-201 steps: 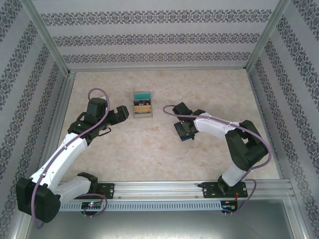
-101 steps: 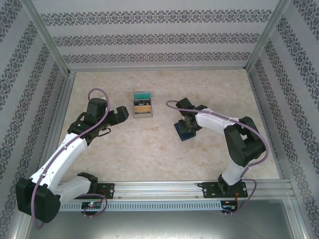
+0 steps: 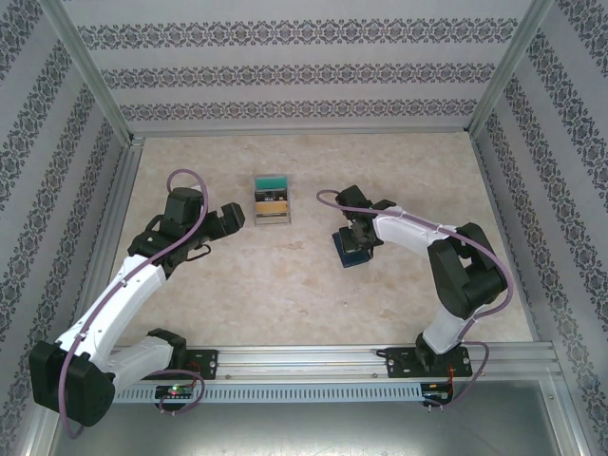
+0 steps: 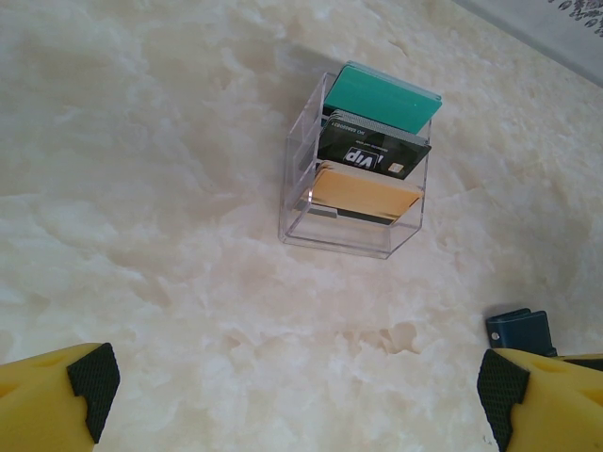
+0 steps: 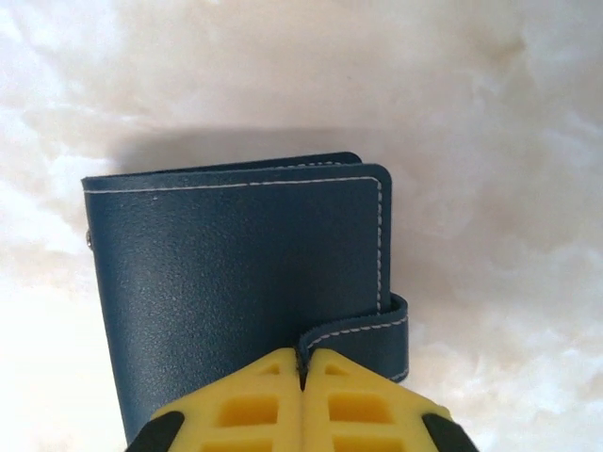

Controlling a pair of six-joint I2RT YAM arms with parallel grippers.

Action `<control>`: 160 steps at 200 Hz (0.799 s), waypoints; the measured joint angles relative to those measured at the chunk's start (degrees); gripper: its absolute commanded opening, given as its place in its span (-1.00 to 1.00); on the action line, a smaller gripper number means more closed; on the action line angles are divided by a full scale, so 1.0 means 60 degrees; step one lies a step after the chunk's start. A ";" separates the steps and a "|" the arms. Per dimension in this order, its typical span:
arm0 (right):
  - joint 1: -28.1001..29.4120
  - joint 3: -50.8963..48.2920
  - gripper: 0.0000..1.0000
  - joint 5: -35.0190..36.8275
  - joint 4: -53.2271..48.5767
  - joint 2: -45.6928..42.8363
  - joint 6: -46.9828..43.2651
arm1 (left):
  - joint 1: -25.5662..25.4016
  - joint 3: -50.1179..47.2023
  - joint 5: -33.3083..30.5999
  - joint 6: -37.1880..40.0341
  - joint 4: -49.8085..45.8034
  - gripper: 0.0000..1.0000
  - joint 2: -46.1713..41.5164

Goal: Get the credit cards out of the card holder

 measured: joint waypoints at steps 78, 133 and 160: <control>0.0860 0.0025 -1.00 -0.1577 0.0135 -0.0266 0.1129 | -0.0499 -0.0200 0.0954 -0.1180 0.0535 0.05 0.0317; 0.1738 0.0080 -1.00 -0.2586 0.0878 -0.0266 0.2546 | -0.1960 -0.0597 0.1457 -0.2871 0.1923 -0.92 0.1719; 0.1880 0.0080 -1.00 -0.2841 0.1220 -0.0270 0.3009 | -0.2444 -0.0597 0.1614 -0.3308 0.2539 -0.97 0.2645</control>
